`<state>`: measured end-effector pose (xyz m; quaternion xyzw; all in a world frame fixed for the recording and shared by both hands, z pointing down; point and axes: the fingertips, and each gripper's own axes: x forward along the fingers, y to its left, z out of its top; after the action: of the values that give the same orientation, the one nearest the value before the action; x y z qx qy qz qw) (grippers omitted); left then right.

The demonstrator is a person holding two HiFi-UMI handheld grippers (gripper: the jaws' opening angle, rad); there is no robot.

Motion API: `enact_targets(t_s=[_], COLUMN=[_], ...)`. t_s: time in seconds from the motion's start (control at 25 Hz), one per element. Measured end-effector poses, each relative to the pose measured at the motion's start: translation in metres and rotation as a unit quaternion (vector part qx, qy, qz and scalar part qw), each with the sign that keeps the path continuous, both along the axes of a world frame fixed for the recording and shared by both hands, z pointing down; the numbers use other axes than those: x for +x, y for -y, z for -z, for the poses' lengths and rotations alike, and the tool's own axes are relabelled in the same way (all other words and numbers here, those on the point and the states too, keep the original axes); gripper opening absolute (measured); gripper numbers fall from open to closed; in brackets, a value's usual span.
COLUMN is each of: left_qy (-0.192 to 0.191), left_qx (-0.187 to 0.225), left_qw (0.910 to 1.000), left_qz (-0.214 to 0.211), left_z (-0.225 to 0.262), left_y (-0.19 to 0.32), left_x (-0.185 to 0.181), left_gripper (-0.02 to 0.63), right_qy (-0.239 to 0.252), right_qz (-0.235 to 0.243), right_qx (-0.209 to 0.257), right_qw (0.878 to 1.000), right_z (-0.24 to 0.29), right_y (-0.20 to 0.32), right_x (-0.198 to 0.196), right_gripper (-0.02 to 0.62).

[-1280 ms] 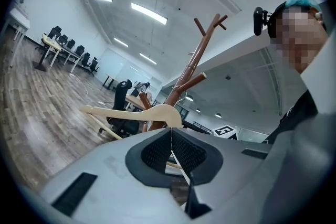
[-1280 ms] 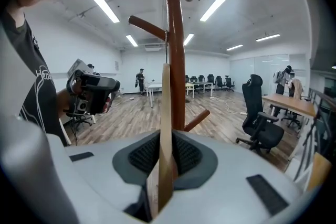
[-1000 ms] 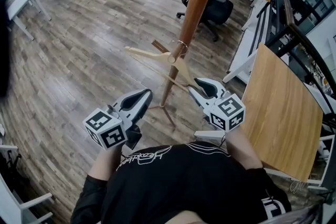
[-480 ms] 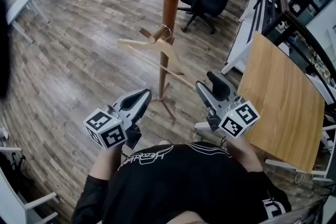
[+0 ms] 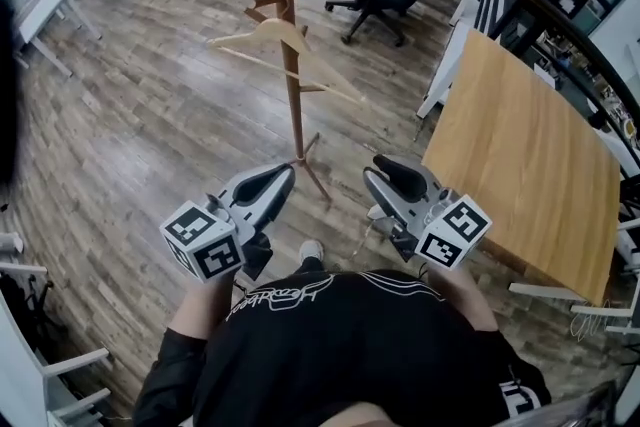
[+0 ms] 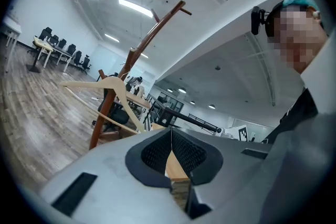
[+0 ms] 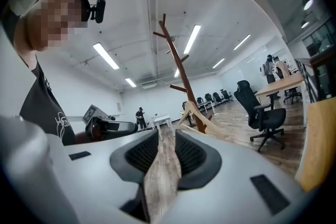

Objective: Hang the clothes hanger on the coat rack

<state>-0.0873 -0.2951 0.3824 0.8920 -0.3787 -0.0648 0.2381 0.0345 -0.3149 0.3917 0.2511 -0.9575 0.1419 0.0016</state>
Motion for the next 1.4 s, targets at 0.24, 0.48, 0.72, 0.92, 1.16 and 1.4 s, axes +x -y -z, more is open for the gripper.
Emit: enact_targets(t_s=[0.24, 0.48, 0.72, 0.92, 1.16, 1.4], left_qy=[-0.009, -0.001, 0.003, 0.000, 0.005, 0.011], left_qx=[0.015, 0.038, 0.058, 0.060, 0.058, 0.057], left_qw=[0.9998, 0.9993, 0.9982, 0.9979, 0.9980, 0.9978], left_qz=[0.006, 0.001, -0.016, -0.024, -0.026, -0.032], left_z=[0.006, 0.013, 0.024, 0.030, 0.031, 0.032], left_y=[-0.087, -0.168, -0.221, -0.248, -0.262, -0.269], left_x=[0.036, 0.072, 0.104, 0.119, 0.135, 0.147], left_gripper=[0.009, 0.009, 0.009, 0.009, 0.009, 0.009], right_qy=[0.009, 0.026, 0.015, 0.011, 0.004, 0.003], right_qz=[0.021, 0.064, 0.068, 0.065, 0.064, 0.055], right_qx=[-0.012, -0.022, -0.014, -0.010, -0.006, -0.004], right_qw=[1.000, 0.997, 0.997, 0.998, 0.998, 0.998], right_z=[0.000, 0.004, 0.009, 0.013, 0.013, 0.012], right_y=[-0.088, -0.172, -0.227, -0.257, -0.274, -0.284], right_x=[0.031, 0.049, 0.069, 0.081, 0.095, 0.109], right_gripper=[0.066, 0.043, 0.040, 0.040, 0.040, 0.040])
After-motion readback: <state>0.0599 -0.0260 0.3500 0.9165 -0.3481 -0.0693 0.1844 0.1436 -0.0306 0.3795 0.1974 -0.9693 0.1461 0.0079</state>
